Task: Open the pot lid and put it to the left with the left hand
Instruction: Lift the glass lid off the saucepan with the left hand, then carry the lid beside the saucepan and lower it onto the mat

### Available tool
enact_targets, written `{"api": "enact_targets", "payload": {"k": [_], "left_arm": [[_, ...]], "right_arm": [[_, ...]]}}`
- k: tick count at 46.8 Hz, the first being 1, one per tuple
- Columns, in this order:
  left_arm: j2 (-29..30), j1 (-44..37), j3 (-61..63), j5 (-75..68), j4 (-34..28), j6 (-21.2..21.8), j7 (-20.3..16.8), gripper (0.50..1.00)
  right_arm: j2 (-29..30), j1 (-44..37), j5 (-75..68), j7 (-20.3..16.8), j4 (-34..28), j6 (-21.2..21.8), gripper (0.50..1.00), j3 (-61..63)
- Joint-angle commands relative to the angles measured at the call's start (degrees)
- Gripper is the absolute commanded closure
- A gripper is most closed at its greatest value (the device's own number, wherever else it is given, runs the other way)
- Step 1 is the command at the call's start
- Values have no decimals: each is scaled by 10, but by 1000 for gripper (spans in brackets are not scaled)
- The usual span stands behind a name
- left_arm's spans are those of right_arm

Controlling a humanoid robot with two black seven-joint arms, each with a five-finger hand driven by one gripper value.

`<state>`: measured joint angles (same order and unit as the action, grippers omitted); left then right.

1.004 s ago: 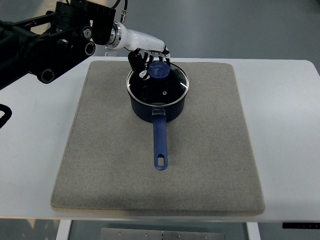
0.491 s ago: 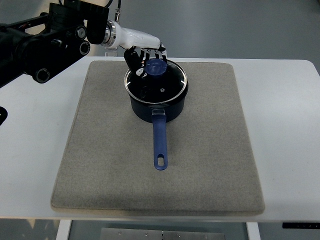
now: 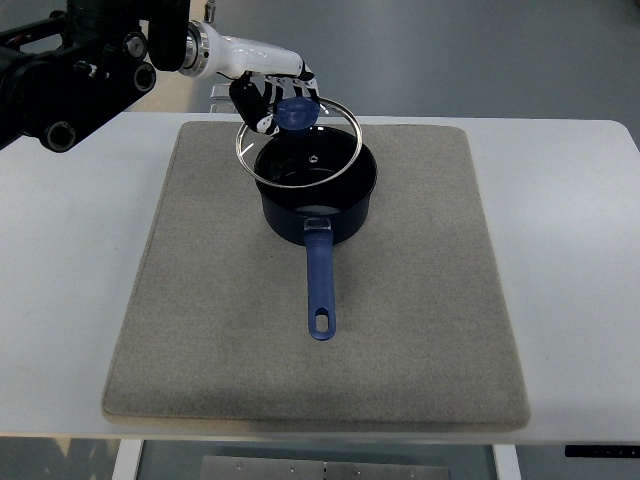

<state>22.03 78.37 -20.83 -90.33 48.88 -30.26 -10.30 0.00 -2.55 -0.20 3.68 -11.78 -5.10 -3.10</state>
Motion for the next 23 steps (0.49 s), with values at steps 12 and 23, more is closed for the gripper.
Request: {"api": "enact_targets", "payload": {"k": [12, 23], "left_arm": [[56, -1, 2, 9, 0, -8, -1, 1000], [101, -10, 11, 9, -1, -6, -9, 1000]], "right_arm": [[0, 0, 0, 0, 0, 0, 585, 0], [0, 0, -1, 0, 0, 0, 585, 0]]}}
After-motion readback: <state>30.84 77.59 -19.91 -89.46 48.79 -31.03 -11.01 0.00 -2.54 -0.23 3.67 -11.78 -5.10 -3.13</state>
